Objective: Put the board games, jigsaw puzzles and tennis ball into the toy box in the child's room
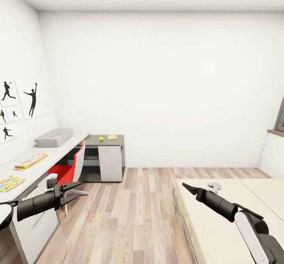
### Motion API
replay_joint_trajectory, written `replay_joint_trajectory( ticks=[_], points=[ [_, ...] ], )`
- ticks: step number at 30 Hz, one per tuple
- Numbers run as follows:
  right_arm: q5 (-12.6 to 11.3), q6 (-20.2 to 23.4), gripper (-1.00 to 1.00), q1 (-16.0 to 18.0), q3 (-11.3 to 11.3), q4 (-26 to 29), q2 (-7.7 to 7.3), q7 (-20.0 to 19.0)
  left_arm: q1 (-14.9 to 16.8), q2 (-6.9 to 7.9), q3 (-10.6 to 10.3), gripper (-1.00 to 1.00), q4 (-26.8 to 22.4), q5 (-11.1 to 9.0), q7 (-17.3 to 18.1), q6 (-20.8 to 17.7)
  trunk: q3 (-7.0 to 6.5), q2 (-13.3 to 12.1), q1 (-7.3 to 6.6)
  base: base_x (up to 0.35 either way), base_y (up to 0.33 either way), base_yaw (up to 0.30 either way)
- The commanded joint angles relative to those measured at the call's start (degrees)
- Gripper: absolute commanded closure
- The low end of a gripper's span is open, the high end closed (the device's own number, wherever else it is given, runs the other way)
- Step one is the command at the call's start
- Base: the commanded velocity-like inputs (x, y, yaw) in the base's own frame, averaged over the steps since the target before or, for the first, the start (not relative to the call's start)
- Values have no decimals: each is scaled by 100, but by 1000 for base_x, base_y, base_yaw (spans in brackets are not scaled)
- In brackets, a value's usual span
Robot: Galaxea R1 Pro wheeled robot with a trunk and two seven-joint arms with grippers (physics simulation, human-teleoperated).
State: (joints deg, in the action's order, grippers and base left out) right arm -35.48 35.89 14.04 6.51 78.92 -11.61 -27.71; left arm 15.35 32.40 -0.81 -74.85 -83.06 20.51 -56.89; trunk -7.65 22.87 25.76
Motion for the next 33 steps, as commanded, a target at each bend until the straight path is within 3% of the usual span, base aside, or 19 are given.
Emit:
replay_joint_trajectory(
  ticks=[1, 33],
  points=[
    [-29, 43, -100, 2, 8, 1, 1, -6, 3, 5, -7, -100, 5, 27, 42, -6, 2, 4, 2, 0, 0, -7],
    [-29, 41, -100, 2, 8, 1, 2, -6, 3, 3, -7, -100, 5, 27, 41, -6, -11, 4, 2, 0, 0, -1]
  ],
)
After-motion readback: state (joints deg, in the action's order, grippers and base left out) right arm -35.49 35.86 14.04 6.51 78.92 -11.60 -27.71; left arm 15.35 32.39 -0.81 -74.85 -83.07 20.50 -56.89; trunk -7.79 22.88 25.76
